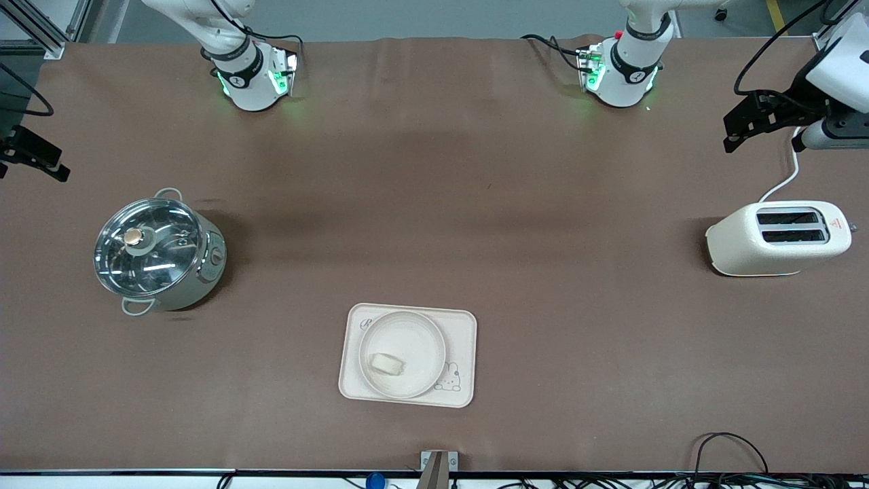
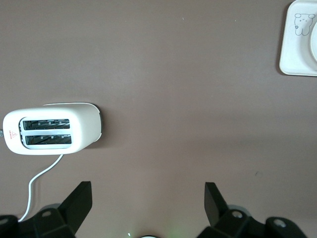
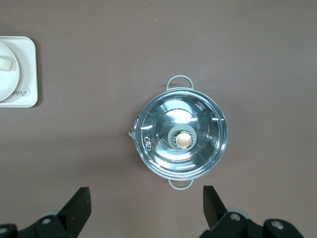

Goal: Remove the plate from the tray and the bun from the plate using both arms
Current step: 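Reach the right gripper toward the white plate on the tray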

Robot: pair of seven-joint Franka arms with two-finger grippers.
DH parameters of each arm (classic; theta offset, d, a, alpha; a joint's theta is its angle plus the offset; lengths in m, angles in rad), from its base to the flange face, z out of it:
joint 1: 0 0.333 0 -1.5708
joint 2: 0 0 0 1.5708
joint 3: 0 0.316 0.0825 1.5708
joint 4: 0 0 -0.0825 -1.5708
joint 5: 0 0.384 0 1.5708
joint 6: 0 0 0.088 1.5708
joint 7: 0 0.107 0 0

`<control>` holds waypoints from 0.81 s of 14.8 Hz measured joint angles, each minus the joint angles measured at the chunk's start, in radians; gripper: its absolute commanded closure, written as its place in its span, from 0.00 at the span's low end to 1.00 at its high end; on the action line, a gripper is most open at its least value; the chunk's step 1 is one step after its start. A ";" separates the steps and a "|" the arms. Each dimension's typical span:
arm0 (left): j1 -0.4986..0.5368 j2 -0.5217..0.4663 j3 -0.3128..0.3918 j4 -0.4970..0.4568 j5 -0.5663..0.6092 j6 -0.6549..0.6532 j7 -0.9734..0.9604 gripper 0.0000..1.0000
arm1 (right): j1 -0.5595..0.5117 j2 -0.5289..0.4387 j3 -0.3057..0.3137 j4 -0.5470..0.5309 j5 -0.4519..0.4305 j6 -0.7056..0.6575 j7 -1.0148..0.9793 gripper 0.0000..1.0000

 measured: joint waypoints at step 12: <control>-0.001 0.011 -0.003 -0.001 0.000 0.000 0.000 0.00 | 0.109 0.150 0.013 -0.020 0.152 0.179 0.118 0.00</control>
